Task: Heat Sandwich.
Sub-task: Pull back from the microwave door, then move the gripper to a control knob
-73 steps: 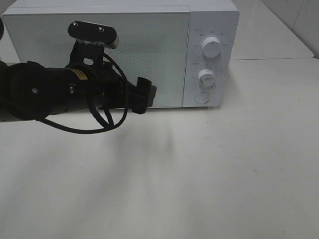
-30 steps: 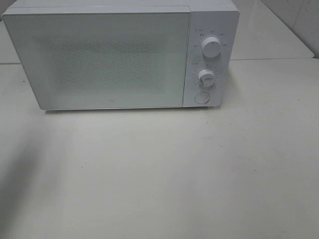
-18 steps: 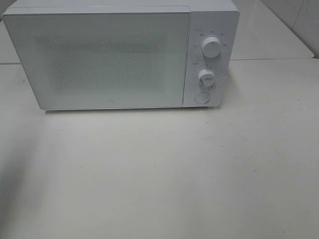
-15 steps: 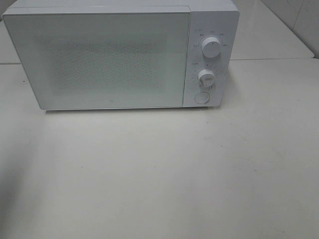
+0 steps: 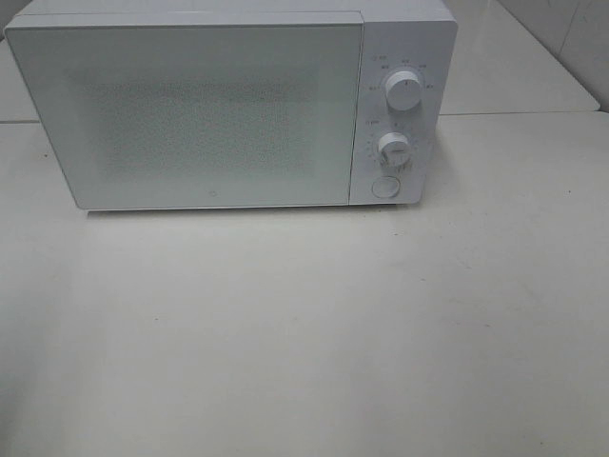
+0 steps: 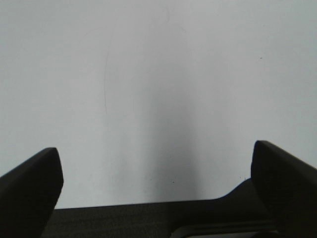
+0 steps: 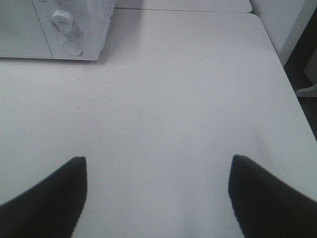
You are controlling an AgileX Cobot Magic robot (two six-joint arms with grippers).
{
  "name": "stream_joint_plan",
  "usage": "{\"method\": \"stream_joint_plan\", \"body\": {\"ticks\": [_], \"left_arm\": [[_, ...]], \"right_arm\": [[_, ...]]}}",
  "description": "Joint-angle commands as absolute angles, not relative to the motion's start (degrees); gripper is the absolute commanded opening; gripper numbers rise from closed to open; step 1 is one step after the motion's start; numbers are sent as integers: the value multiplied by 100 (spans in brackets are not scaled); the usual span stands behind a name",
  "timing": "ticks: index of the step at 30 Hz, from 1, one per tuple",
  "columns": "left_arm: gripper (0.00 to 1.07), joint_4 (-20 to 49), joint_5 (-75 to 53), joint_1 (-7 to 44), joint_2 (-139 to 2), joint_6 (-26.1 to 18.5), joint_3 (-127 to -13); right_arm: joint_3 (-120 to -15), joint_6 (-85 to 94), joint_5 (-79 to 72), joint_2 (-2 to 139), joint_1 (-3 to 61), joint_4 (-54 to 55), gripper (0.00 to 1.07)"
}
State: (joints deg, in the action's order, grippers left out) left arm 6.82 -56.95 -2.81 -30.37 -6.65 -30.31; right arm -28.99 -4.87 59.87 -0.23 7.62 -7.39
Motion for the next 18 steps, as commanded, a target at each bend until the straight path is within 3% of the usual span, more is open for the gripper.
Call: {"method": "stream_joint_plan", "body": {"ticks": [1,18], "left_arm": [[98,665,-5701,-286,-2744,-625,-2991],[98,527,-5947,-286,-138,-424,-2836]], "right_arm": [[-2888,-430,5936,-172,728,-722,76],[-2888,-430,5936,-172,728,-722,76]]}}
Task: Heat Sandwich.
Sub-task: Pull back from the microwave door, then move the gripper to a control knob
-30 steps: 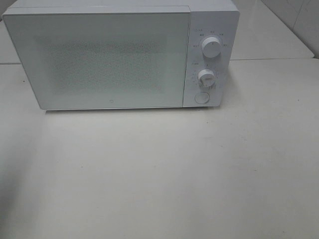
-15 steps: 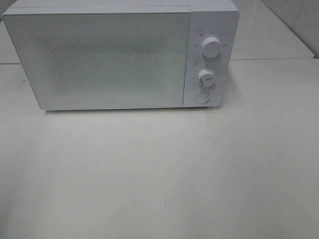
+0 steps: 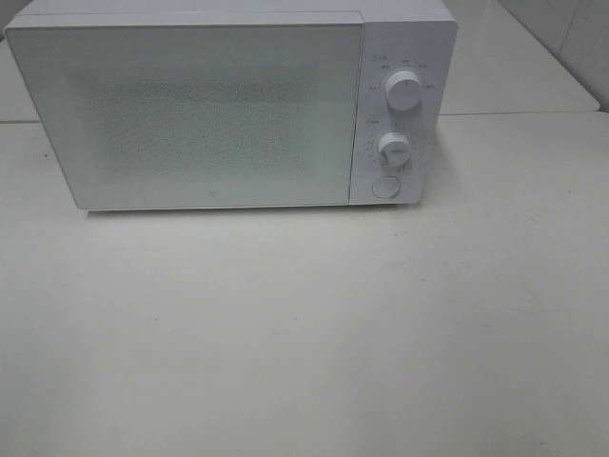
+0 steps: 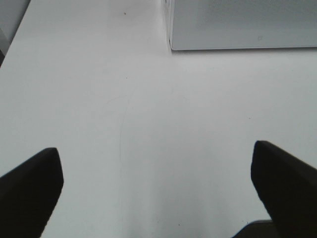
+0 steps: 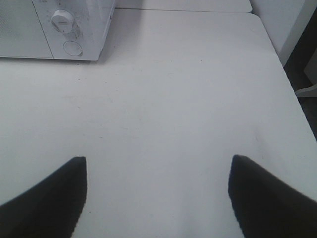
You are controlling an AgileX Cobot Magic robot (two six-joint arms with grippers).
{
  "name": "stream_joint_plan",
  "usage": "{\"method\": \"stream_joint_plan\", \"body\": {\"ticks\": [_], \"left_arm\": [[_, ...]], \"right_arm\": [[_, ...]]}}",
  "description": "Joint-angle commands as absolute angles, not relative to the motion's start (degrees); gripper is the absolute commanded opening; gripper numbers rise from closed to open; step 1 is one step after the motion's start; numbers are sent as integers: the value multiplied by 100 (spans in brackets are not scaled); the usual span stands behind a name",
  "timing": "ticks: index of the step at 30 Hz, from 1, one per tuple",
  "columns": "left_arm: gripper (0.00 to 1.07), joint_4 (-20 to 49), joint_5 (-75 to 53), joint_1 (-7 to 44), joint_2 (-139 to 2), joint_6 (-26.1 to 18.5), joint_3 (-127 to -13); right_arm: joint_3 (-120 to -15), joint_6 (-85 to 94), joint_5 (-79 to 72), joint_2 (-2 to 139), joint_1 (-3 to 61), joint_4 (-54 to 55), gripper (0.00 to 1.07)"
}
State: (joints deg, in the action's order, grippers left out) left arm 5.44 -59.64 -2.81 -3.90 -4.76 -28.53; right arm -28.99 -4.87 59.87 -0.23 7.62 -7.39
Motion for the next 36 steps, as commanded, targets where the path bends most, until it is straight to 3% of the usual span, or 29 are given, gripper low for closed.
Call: {"method": "stream_joint_plan", "body": {"ticks": [1,36], "left_arm": [[98,527,-5947,-286,-40,-424,-2836],[98,550,-5947,-286,172,-424,-2836]], "right_arm": [[-2888,-430,5936,-172,728,-722,76],[-2888,-430,5936,-143,728,-722,76]]}}
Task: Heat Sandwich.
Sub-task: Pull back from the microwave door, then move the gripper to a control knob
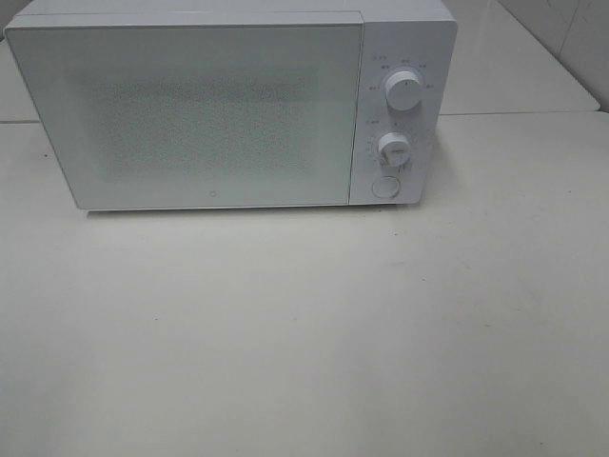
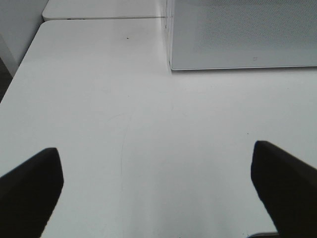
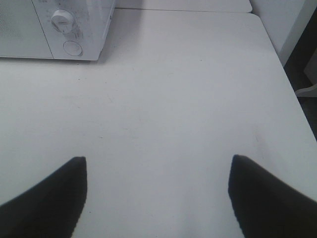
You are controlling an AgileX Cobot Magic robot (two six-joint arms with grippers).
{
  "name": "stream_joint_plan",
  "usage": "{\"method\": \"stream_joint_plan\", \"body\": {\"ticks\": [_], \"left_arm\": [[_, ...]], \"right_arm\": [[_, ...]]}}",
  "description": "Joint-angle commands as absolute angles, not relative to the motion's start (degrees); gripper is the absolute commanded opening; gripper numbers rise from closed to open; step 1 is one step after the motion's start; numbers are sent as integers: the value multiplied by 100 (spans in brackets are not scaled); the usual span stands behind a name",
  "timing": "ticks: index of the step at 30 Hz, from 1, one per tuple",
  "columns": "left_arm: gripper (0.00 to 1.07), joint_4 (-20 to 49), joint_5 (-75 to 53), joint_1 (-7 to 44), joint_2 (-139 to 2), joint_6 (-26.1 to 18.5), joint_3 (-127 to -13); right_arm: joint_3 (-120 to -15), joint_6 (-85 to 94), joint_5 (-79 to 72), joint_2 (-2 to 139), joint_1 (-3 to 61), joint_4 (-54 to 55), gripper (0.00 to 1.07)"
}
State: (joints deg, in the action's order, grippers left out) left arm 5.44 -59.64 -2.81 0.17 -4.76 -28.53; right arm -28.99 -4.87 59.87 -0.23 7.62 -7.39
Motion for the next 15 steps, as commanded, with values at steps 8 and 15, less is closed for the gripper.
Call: {"method": "stream_joint_plan", "body": {"ticks": [8,15], "left_arm": [[98,550,-5947,-286,172,-424,-2836],[98,550,-5947,-286,172,-424,-2836]], "right_arm": [[-2888,-430,5936,-143,728,-722,76],[-2888,-430,5936,-138,728,-722,75]]}}
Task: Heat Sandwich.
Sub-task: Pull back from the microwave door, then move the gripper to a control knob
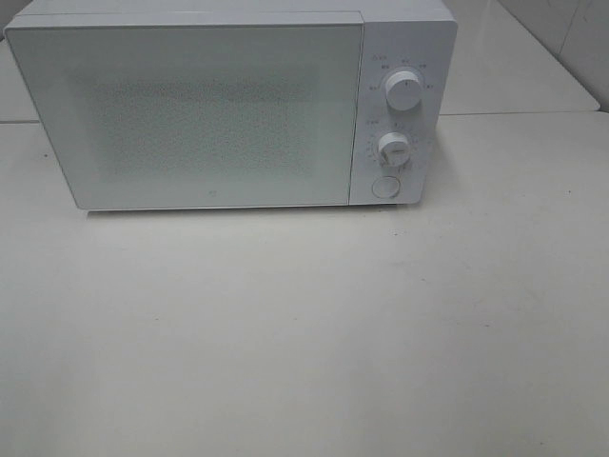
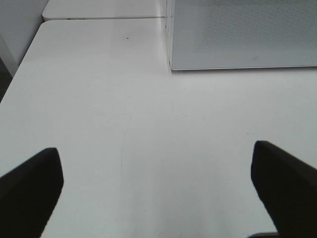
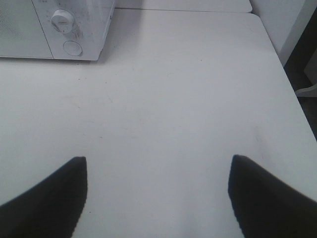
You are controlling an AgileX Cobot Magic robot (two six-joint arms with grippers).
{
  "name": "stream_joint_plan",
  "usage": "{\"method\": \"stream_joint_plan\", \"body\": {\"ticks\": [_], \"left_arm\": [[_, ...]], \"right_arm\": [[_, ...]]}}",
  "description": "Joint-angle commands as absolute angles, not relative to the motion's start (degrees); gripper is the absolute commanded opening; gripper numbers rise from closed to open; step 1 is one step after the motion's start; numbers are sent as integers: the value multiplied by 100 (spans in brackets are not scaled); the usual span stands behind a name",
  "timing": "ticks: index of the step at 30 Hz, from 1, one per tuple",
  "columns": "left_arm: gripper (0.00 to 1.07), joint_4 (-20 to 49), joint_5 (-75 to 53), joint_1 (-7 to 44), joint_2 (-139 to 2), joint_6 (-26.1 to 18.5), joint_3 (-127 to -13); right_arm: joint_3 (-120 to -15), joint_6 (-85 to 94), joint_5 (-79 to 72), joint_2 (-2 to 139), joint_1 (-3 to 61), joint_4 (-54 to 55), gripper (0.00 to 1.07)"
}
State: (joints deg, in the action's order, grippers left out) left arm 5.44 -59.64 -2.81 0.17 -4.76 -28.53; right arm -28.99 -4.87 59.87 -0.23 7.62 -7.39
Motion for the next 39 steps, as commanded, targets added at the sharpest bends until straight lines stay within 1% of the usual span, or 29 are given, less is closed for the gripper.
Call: {"method": "stream_joint_plan", "body": {"ticks": [1,8,13,17,22,39], "left_arm": [[98,550,-5947,-286,172,-424,-2836],[98,550,-5947,-286,172,-424,-2836],[98,550,-5947,-286,172,-424,-2836],[98,550,-5947,-286,172,-424,-2836],[98,550,-5947,-286,172,-424,-2836],[98,550,-5947,-286,172,-424,-2836]], "right_arm": [[-2888,-430,5936,-138,728,-728,75],[-3042,-430,5770,-11,728,-728,75],[-3151,-430,5277,361,728,-722,75],[-3140,-430,4452,911,728,-722,75],[-3140,-441,3867,1450,728,-710,75],[-3140,-516,2406,3507,728,-699,75]]}}
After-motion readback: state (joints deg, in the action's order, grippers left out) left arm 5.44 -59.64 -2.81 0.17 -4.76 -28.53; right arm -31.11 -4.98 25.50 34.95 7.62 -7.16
